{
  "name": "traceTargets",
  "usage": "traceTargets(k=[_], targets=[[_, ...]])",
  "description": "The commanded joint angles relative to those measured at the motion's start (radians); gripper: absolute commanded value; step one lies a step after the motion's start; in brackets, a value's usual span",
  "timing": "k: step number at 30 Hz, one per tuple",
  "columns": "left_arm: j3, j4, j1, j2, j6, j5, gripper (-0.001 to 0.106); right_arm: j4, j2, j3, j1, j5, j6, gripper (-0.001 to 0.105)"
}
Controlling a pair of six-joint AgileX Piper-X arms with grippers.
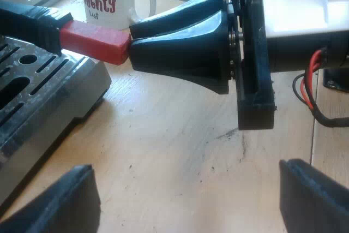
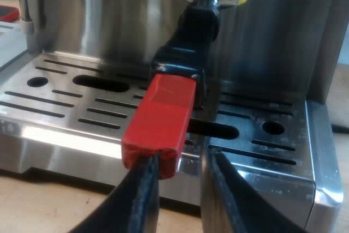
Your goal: Grind coffee beans and then tamp
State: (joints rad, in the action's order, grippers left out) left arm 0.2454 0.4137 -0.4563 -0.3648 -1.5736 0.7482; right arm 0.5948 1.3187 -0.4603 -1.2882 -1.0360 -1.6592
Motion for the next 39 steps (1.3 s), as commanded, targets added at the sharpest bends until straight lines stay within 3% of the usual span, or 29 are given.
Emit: traceTargets(k=[1, 10, 20, 24, 31, 33, 34, 35, 37, 39], targets=[[0.003, -0.015, -0.002, 0.005, 0.003, 0.013, 0.071, 0.052, 0.0, -0.013, 0.034, -0.09, -0.006, 0.022], [0.003, -0.015, -0.002, 0.005, 0.003, 0.013, 0.071, 0.06, 0.0, -0.013, 0.09, -0.044, -0.006, 0.022], [0.003, -0.015, -0.002, 0.005, 0.003, 0.013, 0.071, -0.008, 0.0, -0.013, -0.028, -0.093, -0.024, 0.022], [0.003, -0.015, -0.002, 0.005, 0.003, 0.013, 0.071, -0.076, 0.0, -0.013, -0.086, -0.159, 0.023, 0.023], [0.003, -0.026, -0.002, 0.005, 0.003, 0.013, 0.071, -0.144, 0.0, -0.013, -0.125, -0.157, 0.076, 0.023], [0.003, -0.05, -0.002, 0.005, 0.001, 0.013, 0.071, -0.145, -0.014, -0.013, -0.148, -0.157, 0.078, 0.035], [0.003, -0.05, -0.002, 0.005, 0.001, 0.013, 0.071, -0.145, -0.041, -0.013, -0.161, -0.157, 0.078, 0.051], [0.003, -0.052, -0.002, 0.005, 0.001, 0.013, 0.071, -0.15, -0.054, -0.013, -0.161, -0.157, 0.078, 0.057], [0.026, -0.029, -0.002, 0.005, 0.001, 0.032, 0.071, -0.173, -0.099, -0.019, -0.161, -0.157, 0.078, 0.066], [0.035, -0.015, -0.002, 0.016, 0.001, 0.034, 0.071, -0.211, -0.134, -0.032, -0.159, -0.157, 0.075, 0.066]])
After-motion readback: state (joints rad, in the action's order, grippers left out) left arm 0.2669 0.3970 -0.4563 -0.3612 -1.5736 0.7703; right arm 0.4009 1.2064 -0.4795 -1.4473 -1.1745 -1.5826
